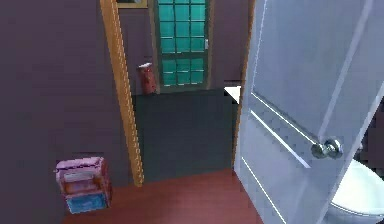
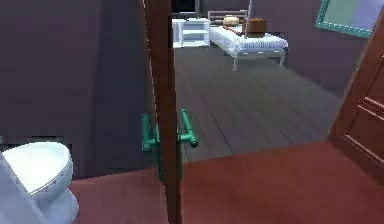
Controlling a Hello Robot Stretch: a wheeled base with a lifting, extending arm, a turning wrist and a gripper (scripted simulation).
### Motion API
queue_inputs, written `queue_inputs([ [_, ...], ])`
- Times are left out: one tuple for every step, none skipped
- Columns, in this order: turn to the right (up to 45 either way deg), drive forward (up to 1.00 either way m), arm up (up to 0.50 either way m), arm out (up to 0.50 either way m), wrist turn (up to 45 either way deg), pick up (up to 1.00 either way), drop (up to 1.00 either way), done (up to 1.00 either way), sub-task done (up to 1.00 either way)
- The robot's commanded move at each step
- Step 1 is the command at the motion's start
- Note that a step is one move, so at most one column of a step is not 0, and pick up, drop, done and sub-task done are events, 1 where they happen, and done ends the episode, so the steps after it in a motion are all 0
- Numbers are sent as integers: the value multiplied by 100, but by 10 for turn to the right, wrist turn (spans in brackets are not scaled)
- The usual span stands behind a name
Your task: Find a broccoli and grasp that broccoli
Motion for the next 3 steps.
queue_inputs([
  [0, 100, 0, 0, 0, 0, 0, 0, 0],
  [0, 65, 0, 0, 0, 0, 0, 0, 0],
  [390, 0, 0, 0, 0, 0, 0, 0, 0],
])
